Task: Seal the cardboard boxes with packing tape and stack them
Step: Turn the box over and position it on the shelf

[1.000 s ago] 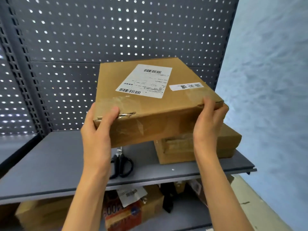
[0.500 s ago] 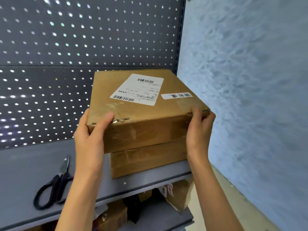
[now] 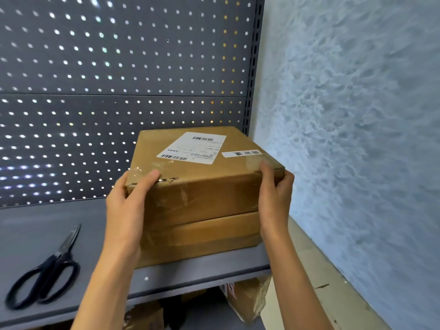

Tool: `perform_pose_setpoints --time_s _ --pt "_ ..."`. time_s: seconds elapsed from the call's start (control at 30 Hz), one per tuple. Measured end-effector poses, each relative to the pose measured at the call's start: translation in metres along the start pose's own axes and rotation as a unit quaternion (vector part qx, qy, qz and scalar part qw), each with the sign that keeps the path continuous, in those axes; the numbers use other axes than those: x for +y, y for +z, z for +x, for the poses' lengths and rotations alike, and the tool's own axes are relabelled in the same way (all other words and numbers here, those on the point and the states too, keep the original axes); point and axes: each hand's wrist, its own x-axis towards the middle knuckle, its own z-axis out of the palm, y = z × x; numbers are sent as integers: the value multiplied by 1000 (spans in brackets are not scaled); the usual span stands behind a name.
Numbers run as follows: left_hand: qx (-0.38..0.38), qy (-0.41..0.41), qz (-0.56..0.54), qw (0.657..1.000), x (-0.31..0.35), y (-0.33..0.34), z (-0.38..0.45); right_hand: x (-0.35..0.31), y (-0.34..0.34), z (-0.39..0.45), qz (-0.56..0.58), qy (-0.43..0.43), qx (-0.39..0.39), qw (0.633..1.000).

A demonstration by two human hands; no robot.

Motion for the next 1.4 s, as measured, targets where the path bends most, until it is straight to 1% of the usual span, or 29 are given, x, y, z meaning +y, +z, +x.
perform_pose_setpoints --time_s 0.3,0.57,0.9,1.0,1.2,1.3,1.4 --pt "5 -7 -3 1000 -5 -2 8 10 2 0 -4 -34 2 999" --pt "32 0 1 999 -8 -6 15 9 2 -3 -23 -39 -26 999" --pt "20 2 15 1000 -11 -12 19 10 5 -3 -38 -36 -25 998" --pt "7 -3 20 1000 -11 -15 20 7 -1 0 -59 -20 -48 997" --pt "-33 -12 31 999 -2 -21 21 -9 -16 13 -114 18 -127 985" --pt "-62 -2 60 996 5 -26 23 -14 -20 16 -166 12 -158 973" --pt "-70 47 118 989 14 -37 29 -20 -21 19 -234 -27 -158 959"
